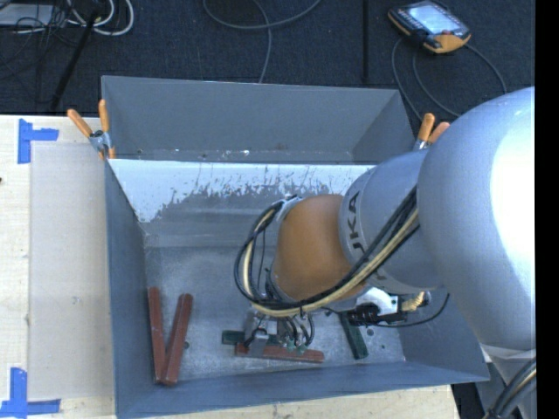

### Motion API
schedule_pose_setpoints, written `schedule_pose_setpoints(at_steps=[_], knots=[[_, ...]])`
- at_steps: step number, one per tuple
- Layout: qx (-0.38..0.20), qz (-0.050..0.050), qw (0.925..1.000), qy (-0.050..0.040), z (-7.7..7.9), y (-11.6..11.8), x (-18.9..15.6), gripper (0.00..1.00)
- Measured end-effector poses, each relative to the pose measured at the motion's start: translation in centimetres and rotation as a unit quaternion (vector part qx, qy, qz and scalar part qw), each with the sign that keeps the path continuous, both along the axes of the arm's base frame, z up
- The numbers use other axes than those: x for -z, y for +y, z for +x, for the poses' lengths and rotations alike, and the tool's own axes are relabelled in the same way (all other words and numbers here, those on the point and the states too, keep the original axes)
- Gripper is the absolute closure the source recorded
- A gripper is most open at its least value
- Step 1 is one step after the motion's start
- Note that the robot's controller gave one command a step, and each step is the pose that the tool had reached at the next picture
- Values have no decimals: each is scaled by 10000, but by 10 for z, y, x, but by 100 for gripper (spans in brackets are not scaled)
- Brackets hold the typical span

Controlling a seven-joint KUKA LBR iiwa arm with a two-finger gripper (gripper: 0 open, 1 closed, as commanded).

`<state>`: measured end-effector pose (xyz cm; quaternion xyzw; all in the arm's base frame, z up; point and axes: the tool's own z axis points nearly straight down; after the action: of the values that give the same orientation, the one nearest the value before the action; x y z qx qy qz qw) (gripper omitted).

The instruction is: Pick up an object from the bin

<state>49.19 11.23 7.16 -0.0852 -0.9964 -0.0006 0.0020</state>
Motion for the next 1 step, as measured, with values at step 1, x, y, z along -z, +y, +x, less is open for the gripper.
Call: schedule_pose_setpoints(at_steps=[1], knots=[[12, -4, 10000, -19, 0, -1, 2, 0]])
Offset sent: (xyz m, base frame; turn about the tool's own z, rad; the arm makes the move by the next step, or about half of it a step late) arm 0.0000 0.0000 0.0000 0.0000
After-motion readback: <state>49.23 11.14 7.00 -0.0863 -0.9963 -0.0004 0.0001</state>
